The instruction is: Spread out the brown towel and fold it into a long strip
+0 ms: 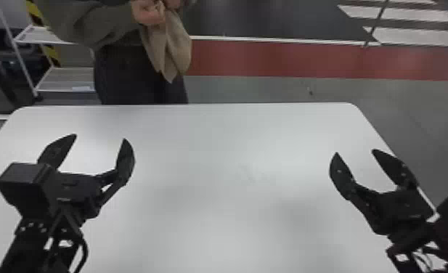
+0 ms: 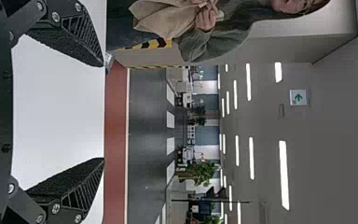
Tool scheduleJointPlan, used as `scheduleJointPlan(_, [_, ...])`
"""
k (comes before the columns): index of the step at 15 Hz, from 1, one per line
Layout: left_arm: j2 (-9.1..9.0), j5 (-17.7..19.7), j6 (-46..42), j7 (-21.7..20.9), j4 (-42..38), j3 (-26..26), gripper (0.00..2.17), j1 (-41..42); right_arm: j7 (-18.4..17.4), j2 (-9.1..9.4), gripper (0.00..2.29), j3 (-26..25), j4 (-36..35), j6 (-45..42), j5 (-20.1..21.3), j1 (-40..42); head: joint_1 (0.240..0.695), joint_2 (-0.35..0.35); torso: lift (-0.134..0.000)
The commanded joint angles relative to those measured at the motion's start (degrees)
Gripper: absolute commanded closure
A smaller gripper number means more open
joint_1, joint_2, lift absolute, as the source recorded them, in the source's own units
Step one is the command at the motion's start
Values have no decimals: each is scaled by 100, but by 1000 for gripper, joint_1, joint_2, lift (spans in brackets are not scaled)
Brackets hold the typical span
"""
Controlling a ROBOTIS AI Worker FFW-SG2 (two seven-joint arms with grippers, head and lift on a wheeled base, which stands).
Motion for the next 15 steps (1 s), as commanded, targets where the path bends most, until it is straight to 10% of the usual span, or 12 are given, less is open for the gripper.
scheduleJointPlan(1, [0, 0, -13, 0, 8, 1, 76, -6, 3, 0, 174, 0, 9, 0, 0, -8, 695, -82, -125])
scheduleJointPlan(15, [0, -26, 5, 0, -1, -16, 76, -14, -6, 0, 174, -26, 9, -18, 0, -8, 695, -85, -125])
